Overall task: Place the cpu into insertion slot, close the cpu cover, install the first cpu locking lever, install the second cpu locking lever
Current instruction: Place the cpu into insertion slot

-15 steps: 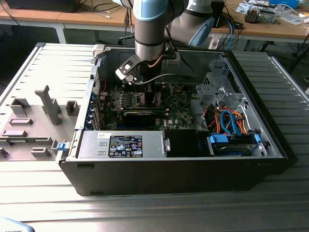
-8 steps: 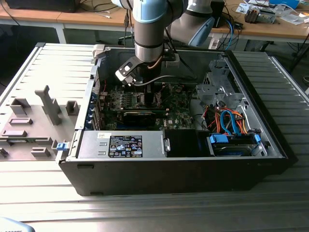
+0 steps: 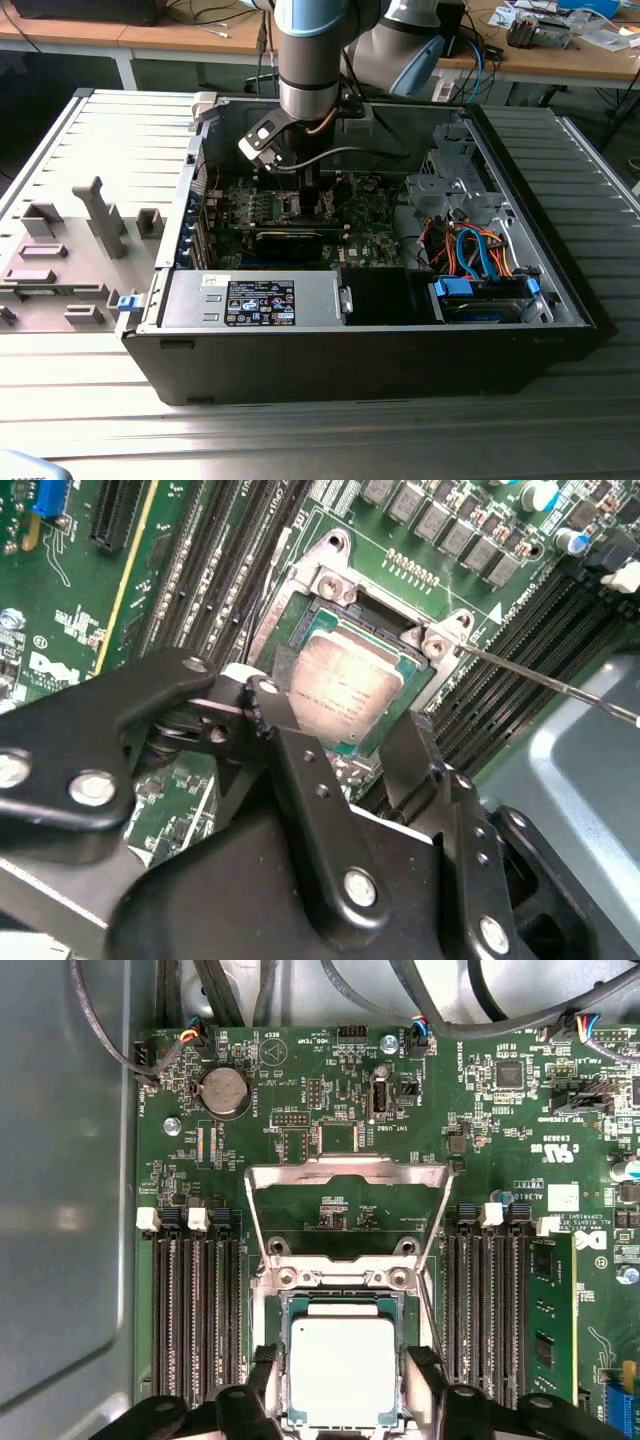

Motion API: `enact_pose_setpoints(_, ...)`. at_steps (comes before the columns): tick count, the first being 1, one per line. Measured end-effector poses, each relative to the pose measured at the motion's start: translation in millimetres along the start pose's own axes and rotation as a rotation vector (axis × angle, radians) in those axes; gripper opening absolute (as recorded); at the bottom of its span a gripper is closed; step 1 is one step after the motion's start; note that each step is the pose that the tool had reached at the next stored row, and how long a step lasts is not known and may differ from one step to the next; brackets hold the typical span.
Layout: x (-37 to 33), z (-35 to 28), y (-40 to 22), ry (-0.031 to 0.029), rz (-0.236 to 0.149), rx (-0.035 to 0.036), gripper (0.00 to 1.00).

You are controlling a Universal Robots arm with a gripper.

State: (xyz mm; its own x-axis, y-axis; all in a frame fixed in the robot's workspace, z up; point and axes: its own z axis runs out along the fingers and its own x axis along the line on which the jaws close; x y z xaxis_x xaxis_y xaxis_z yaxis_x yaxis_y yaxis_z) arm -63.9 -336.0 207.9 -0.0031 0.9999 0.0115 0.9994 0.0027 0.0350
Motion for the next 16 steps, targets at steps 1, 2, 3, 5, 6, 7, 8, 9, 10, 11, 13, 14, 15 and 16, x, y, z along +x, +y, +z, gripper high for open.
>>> enact_pose_setpoints(1,0.0,-0.1,-0.1,-0.004,-0.002,0.0002,0.6)
enact_pose_setpoints(2,0.0,-0.1,-0.1,-0.0085,-0.004,0.0002,0.47)
enact_pose_setpoints(3,0.0,0.0,-0.1,-0.0131,-0.006,0.0001,0.41)
enact_pose_setpoints(5,0.0,-0.1,0.0,-0.0201,-0.022,0.0003,0.35)
enact_pose_setpoints(6,-0.1,-0.1,0.0,-0.0221,-0.046,0.0005,0.35)
enact_pose_setpoints(7,-0.1,-0.1,-0.1,-0.0228,-0.062,0.0005,0.29)
enact_pose_setpoints(8,0.0,0.0,-0.1,-0.0233,-0.091,0.0005,0.23)
enact_pose_setpoints(9,0.0,0.0,0.0,-0.0236,-0.107,0.0005,0.23)
enact_pose_setpoints(10,0.0,0.1,0.0,-0.0238,-0.13,0.0006,0.23)
enact_pose_setpoints(11,0.1,0.2,-0.1,-0.0241,-0.145,0.0005,0.23)
enact_pose_setpoints(13,1.3,0.3,-0.1,-0.0258,-0.161,0.0006,0.23)
enact_pose_setpoints(14,1.3,0.3,-0.3,-0.0276,-0.161,0.0008,0.22)
enact_pose_setpoints(15,1.4,0.4,-0.4,-0.0307,-0.161,0.0009,0.15)
enact_pose_setpoints(16,1.4,0.4,-0.5,-0.0338,-0.161,0.0012,0.11)
